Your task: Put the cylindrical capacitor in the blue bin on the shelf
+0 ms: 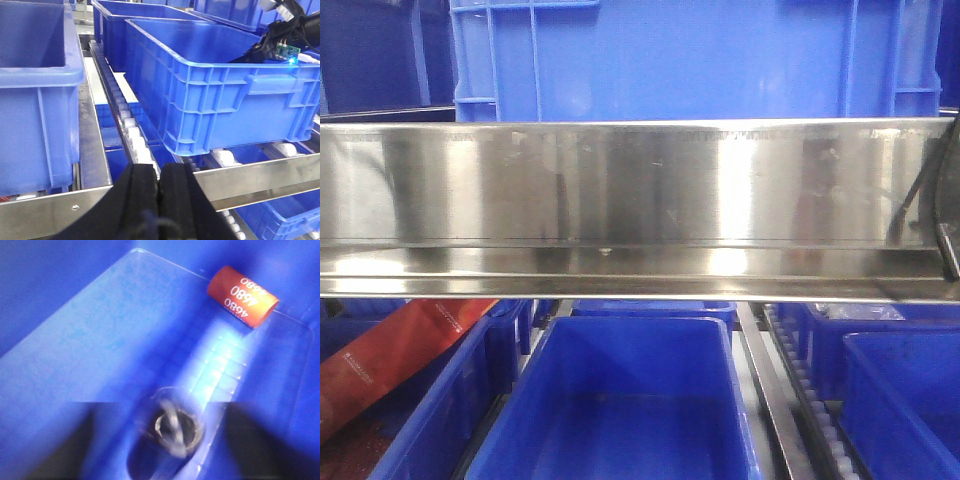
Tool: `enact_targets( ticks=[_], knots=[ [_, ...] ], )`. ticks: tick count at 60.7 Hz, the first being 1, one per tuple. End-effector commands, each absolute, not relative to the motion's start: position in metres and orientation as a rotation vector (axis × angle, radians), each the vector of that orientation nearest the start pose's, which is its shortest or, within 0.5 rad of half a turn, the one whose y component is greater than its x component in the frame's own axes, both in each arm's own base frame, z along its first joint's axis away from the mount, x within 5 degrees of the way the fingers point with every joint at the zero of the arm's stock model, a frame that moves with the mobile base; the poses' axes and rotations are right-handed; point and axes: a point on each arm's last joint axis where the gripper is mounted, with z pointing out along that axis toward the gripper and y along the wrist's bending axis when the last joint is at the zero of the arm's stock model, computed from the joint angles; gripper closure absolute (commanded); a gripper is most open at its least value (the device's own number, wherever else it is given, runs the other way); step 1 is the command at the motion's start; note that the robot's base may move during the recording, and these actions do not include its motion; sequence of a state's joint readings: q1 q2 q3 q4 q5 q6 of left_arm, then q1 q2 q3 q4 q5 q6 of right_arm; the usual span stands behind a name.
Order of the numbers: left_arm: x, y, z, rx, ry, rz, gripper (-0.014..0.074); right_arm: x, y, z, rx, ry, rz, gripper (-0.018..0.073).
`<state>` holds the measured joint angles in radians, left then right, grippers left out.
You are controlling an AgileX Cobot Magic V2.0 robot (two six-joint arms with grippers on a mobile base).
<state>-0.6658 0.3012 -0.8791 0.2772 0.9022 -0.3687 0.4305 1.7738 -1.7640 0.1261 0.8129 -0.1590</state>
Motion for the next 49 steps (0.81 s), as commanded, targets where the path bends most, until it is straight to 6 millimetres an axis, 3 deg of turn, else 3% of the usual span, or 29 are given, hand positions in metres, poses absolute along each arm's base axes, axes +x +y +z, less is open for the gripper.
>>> enact_targets(
  ticks=[1, 11, 24, 33, 41, 49],
  knots=[
    [0.021, 0.008, 0.397, 0.263, 1.775, -0.444, 0.0668, 0.367, 0.178, 0.380, -0.625, 2.208, 0.291, -0.0003],
    [0.021, 0.008, 0.397, 0.263, 1.775, -0.444, 0.0668, 0.353, 0.173, 0.401, -0.608, 2.159, 0.317, 0.0114],
    [0.021, 0.008, 0.397, 0.262, 1.774, -0.441, 0.0668, 0.311, 0.153, 0.455, -0.583, 2.035, 0.334, 0.0491],
    [0.021, 0.008, 0.397, 0.262, 1.773, -0.439, 0.0668, 0.264, 0.125, 0.501, -0.521, 1.900, 0.340, 0.0700],
    [0.021, 0.009, 0.397, 0.262, 1.769, -0.422, 0.0668, 0.221, 0.092, 0.518, -0.448, 1.836, 0.317, 0.0721],
    [0.022, 0.011, 0.398, 0.260, 1.759, -0.385, 0.0668, 0.182, 0.063, 0.509, -0.378, 1.827, 0.259, 0.0721]
  ],
)
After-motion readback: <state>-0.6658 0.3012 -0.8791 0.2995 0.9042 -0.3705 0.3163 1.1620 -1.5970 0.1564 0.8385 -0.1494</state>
